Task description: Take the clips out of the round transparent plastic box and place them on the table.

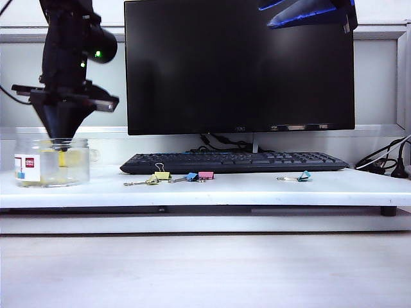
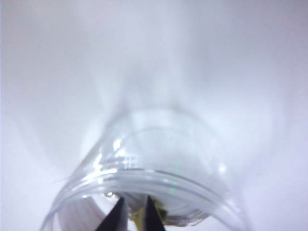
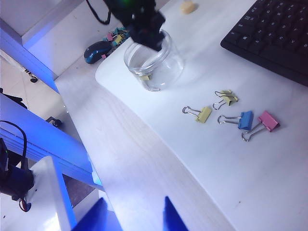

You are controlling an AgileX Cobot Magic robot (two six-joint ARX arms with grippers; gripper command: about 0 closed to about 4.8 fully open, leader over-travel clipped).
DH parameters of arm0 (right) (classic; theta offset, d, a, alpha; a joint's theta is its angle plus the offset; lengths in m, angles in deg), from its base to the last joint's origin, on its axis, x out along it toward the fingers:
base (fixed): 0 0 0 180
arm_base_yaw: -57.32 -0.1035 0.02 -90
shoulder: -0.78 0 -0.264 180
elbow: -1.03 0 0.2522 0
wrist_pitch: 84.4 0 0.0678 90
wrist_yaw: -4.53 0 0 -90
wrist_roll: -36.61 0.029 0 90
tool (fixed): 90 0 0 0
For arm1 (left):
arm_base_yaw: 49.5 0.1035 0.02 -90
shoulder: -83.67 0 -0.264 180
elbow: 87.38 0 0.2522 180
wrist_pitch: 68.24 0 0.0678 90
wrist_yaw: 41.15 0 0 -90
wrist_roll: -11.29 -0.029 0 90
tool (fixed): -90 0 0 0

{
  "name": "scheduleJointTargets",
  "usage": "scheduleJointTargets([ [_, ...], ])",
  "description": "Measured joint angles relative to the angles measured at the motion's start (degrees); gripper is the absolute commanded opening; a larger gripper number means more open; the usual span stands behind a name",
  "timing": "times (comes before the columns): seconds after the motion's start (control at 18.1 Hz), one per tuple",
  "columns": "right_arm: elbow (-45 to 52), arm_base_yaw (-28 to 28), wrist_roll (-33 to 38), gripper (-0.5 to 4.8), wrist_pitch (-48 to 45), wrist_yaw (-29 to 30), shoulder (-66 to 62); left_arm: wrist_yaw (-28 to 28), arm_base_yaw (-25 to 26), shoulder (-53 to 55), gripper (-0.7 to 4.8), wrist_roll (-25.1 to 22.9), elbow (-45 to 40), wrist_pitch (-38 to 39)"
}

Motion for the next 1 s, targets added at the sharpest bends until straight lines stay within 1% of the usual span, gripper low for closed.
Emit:
scheduleJointTargets([
  [0.11, 0.0, 0.0, 0.0, 1.52, 0.0, 0.0, 0.0, -2.3, 0.0, -0.1, 0.77, 1.1, -0.2, 0.1],
  [0.28, 0.0, 0.0, 0.0, 1.52, 0.0, 0.0, 0.0, -2.7, 0.0, -0.1, 0.9, 1.9, -0.6, 0.2],
  [0.39, 0.0, 0.0, 0.0, 1.52, 0.0, 0.0, 0.0, -2.8, 0.0, -0.1, 0.9, 2.6, -0.6, 0.2],
  [0.61, 0.0, 0.0, 0.0, 1.48, 0.0, 0.0, 0.0, -4.9, 0.0, -0.4, 0.92, 7.0, -2.2, 0.2],
  [0.72, 0.0, 0.0, 0.0, 1.48, 0.0, 0.0, 0.0, -5.4, 0.0, -0.9, 0.93, 8.4, -4.3, 0.3],
  [0.83, 0.0, 0.0, 0.0, 1.48, 0.1, 0.0, 0.0, -5.4, 0.0, -2.0, 0.93, 8.5, -5.3, 0.3],
  [0.89, 0.0, 0.0, 0.0, 1.48, 0.1, 0.7, 0.0, -5.2, 0.1, -2.7, 0.93, 8.5, -5.3, 0.3],
  [1.0, 0.0, 0.0, 0.0, 1.48, 0.0, 5.7, 0.0, -4.3, 0.5, -4.7, 0.93, 8.2, -5.3, 0.3],
])
